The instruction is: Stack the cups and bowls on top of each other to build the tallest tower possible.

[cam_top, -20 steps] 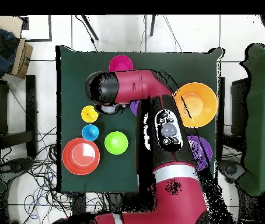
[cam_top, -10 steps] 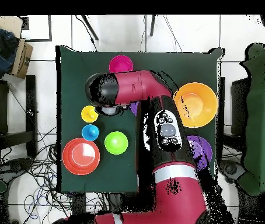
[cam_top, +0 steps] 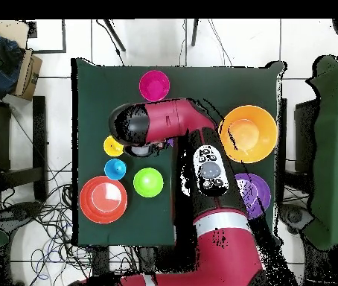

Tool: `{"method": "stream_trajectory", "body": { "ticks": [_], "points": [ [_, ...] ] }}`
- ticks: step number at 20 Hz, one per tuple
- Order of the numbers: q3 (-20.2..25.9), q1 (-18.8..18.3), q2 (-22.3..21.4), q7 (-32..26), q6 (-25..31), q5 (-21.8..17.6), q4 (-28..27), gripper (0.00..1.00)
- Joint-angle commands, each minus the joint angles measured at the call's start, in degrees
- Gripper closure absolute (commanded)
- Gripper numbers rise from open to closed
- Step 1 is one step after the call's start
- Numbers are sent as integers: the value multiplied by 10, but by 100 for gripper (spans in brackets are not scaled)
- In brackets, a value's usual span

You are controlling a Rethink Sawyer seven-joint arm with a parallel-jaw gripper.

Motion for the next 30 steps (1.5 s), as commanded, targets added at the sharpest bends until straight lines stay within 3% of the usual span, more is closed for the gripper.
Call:
{"method": "stream_trajectory", "body": {
  "ticks": [1,15,30],
  "points": [
    [38,-9,-6,-94,-33,-42,59,0],
    [36,-2,-11,-84,-42,-56,67,0],
    [20,30,-38,-23,-74,-48,113,0]
  ]
}}
